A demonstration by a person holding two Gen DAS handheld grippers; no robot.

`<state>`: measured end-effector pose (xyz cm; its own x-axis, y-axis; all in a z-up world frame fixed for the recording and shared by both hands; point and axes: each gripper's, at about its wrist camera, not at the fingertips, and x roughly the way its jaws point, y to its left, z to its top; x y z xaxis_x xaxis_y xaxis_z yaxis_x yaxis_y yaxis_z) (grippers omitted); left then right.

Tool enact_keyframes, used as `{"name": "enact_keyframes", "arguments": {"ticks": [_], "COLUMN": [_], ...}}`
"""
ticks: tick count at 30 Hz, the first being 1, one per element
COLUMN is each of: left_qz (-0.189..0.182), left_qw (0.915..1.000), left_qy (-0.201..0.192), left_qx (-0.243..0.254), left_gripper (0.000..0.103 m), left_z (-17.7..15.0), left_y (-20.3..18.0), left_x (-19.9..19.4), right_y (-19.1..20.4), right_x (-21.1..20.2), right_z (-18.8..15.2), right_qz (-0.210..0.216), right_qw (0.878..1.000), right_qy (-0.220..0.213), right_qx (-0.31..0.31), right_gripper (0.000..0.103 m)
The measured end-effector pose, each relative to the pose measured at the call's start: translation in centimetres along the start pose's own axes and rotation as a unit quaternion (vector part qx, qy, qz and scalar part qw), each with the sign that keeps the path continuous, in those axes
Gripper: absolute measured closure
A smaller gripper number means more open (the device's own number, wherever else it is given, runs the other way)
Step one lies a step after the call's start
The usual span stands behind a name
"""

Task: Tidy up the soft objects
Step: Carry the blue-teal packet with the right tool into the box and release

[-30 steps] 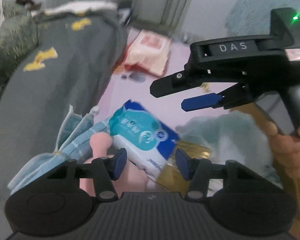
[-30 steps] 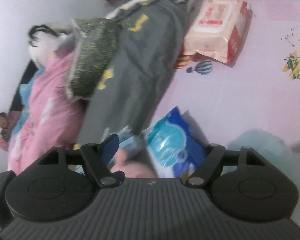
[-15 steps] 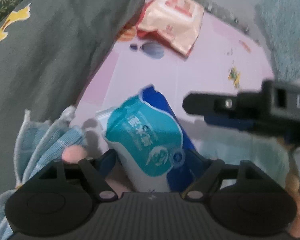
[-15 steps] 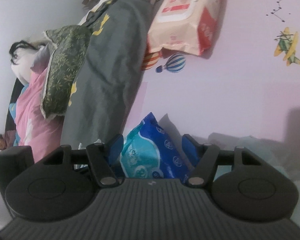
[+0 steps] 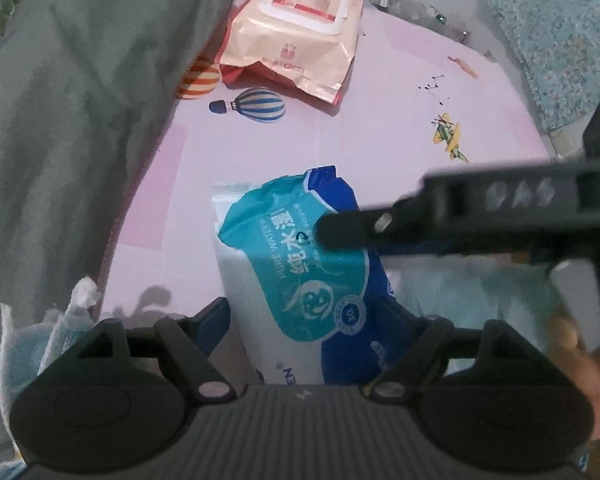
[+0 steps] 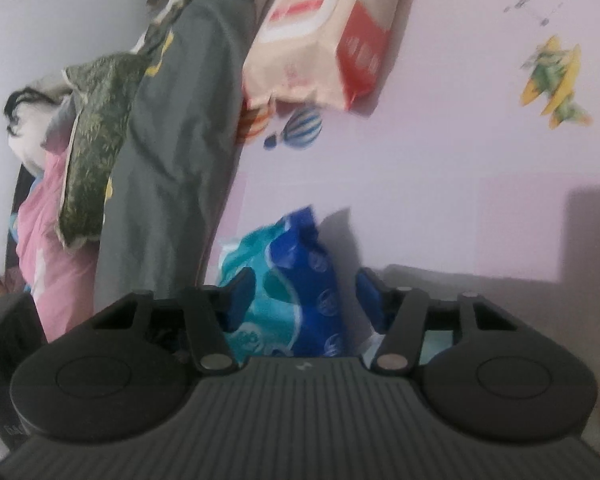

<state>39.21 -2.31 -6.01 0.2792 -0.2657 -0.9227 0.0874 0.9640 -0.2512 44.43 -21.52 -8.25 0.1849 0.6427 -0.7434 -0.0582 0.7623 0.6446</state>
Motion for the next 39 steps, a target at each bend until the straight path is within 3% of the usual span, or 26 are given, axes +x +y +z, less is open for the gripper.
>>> {"name": "enact_keyframes", "arguments": {"ticks": [1, 6, 12, 19, 25, 29, 33, 39], "left_qz": [-0.001, 0.008, 0.036, 0.031, -0.011, -0.046, -0.074, -0.098], "left_qw": [1.0, 0.9993, 0.9961, 0.989, 0.9798, 0.9734, 0.9687, 0.969], "left_qy": [0.0, -0.035, -0.08, -0.139, -0.17, -0.163, -0.13, -0.04], "left_qx": [-0.006, -0.01, 0.013, 0.039, 0.104, 0.154, 0.198, 0.223], "left_gripper": [0.023, 0.04, 0.041, 0.042, 0.043, 0.043, 0.043, 0.042], "left_z": [0.2, 0.7, 1.4, 1.1, -1.2, -3.3, -6.1, -8.9], "left_y": [0.1, -0.2, -2.1, -6.6, -14.3, -20.3, -25.6, -28.9], "left_x": [0.3, -0.4, -4.3, -10.7, -14.4, -14.8, -13.1, -7.2], "right_y": [0.2, 1.3, 3.0, 5.5, 4.6, 1.1, -3.2, -11.0], "right_x": [0.5, 1.1, -1.7, -9.0, -18.8, -25.1, -30.3, -32.0], "right_z": [-0.1, -0.5, -0.7, -1.5, -4.9, -8.1, -12.3, -18.0], "right_qz": [0.001, -0.014, 0.006, 0.024, 0.023, 0.014, -0.008, -0.021], "right_qw": [1.0, 1.0, 0.998, 0.991, 0.982, 0.976, 0.971, 0.97], "right_qy": [0.007, 0.005, -0.04, -0.111, -0.175, -0.213, -0.24, -0.23], "right_qx": [-0.003, -0.026, -0.038, -0.068, -0.071, -0.04, -0.001, 0.081], "right_gripper": [0.057, 0.059, 0.059, 0.06, 0.06, 0.06, 0.06, 0.06]}}
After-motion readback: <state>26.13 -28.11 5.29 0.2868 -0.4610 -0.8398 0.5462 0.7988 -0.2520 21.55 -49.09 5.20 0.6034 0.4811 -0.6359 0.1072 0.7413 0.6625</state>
